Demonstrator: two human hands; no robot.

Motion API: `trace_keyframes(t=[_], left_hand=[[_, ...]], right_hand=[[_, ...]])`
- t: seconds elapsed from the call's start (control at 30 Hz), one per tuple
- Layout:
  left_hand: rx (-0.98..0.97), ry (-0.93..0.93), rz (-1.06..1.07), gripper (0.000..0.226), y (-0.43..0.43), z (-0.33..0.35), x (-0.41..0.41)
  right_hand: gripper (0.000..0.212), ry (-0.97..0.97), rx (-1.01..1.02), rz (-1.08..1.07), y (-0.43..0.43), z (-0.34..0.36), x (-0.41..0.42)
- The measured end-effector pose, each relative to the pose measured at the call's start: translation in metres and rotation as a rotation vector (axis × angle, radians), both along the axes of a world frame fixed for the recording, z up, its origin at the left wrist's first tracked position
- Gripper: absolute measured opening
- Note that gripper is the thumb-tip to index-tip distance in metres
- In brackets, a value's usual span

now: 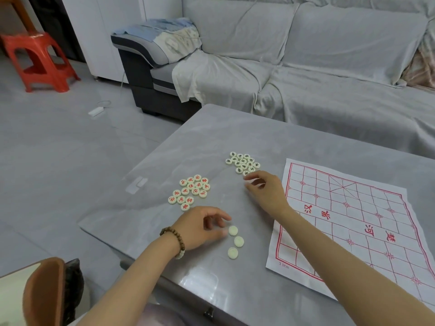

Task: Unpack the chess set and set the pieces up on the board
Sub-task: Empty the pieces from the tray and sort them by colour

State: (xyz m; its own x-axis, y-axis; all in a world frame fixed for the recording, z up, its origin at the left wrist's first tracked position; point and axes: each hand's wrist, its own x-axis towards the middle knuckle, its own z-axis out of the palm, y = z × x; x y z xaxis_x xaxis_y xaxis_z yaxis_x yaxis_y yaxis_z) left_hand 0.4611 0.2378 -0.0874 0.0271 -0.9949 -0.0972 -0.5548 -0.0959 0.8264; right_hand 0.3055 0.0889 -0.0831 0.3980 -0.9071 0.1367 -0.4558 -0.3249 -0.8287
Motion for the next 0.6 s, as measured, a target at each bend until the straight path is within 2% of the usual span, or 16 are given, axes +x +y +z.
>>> trace_keyframes(t=[0.13,0.2,0.27,0.47,0.6], left_hand=[[-0.014,-0.228,-0.079,0.036,0.003,0.0,-0.008],[-0.046,-0.34,-0.104,0.034,0.003,0.0,-0.011],[-0.068,-0.376,-0.109,0.029,0.004,0.0,-0.014],[-0.061,-0.264,0.032,0.018,0.01,-0.004,-0.012],[-0.065,-0.113,0.138,0.011,0.011,-0.005,-0.009]], right_hand=[[0.018,0.102,-0.094,0.221,0.058,-0.004,-0.043],[0.019,0.125,-0.099,0.325,0.078,-0.008,-0.059],[0.018,0.168,-0.104,0.39,0.087,-0.012,-0.064],[0.018,0.273,-0.196,0.412,0.086,-0.014,-0.054],[0.012,0.209,-0.156,0.266,0.084,-0.014,-0.044]])
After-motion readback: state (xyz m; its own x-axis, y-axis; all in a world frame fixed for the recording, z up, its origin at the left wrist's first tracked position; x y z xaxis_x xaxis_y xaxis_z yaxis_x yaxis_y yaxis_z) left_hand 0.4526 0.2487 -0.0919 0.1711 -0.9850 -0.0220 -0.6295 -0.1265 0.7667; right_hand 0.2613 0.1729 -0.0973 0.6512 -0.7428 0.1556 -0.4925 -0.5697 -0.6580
